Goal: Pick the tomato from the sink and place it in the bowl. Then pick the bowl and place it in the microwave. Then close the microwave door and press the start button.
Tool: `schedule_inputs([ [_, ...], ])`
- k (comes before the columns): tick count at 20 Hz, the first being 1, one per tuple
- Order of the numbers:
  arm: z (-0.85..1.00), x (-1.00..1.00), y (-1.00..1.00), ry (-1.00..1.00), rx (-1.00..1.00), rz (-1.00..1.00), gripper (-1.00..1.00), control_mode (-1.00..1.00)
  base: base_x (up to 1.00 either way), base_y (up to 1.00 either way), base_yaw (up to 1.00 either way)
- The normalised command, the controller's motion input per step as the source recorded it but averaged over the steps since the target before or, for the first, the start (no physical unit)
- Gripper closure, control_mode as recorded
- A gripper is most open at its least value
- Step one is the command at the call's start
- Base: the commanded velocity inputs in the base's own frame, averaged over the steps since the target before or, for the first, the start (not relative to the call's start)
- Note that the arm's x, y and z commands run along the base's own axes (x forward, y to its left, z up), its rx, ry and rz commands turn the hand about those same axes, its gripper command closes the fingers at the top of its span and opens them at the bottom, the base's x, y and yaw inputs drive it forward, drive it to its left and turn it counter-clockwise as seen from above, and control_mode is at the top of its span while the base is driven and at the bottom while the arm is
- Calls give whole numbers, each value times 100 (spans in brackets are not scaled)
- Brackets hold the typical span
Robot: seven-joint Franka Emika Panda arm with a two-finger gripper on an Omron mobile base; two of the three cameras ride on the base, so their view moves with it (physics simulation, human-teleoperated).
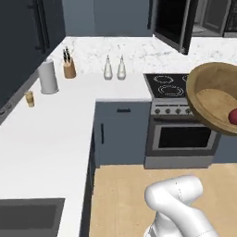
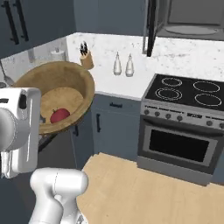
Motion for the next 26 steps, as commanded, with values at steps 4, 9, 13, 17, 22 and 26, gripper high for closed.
schedule_inputs([
  [4, 0, 0, 0, 0, 0, 0, 100, 100, 3, -31, -89],
  [9, 0, 0, 0, 0, 0, 0, 100, 100, 64, -95, -43],
  [13, 0, 0, 0, 0, 0, 0, 100, 100, 97, -62, 13],
  [17, 0, 0, 0, 0, 0, 0, 100, 100, 100, -31, 37],
  [22, 0, 0, 0, 0, 0, 0, 100, 100, 87, -62, 55],
  [26, 0, 0, 0, 0, 0, 0, 100, 100, 67, -43, 40],
])
